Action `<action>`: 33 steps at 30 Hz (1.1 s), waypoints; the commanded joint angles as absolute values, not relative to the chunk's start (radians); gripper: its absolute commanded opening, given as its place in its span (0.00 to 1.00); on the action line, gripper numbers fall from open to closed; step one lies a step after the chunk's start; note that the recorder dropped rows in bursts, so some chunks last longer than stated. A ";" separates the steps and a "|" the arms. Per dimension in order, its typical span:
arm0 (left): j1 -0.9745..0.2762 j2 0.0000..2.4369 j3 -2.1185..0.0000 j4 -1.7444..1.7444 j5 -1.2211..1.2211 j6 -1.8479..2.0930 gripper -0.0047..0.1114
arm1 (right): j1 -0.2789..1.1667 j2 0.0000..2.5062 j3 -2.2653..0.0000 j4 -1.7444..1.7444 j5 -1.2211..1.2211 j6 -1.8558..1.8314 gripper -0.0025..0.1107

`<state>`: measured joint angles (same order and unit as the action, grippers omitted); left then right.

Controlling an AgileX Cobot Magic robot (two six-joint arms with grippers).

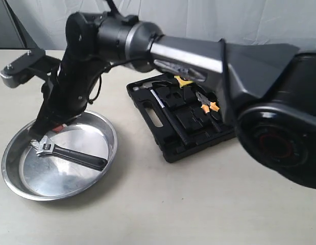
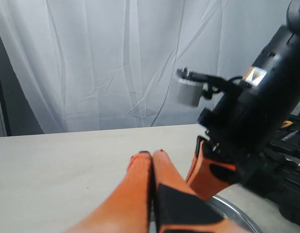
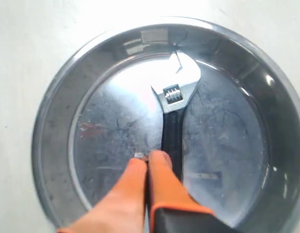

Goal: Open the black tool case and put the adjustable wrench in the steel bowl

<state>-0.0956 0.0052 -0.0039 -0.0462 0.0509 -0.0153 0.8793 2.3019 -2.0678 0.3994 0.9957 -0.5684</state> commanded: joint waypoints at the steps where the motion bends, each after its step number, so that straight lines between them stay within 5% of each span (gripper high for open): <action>1: -0.102 0.000 0.000 -0.046 0.050 -0.016 0.04 | 0.844 2.192 -2.072 0.370 1.172 -0.545 0.01; 22: -0.102 0.000 0.000 -0.046 0.050 -0.016 0.04 | 0.791 1.434 -1.361 0.225 1.163 -0.396 0.01; 33: -0.102 0.000 0.000 -0.046 0.050 -0.016 0.04 | 0.791 1.287 -1.321 0.095 1.197 -0.137 0.01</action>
<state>-0.0956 0.0052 -0.0039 -0.0462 0.0509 -0.0153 0.7968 1.3091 -1.3266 0.1245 1.2025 -0.2147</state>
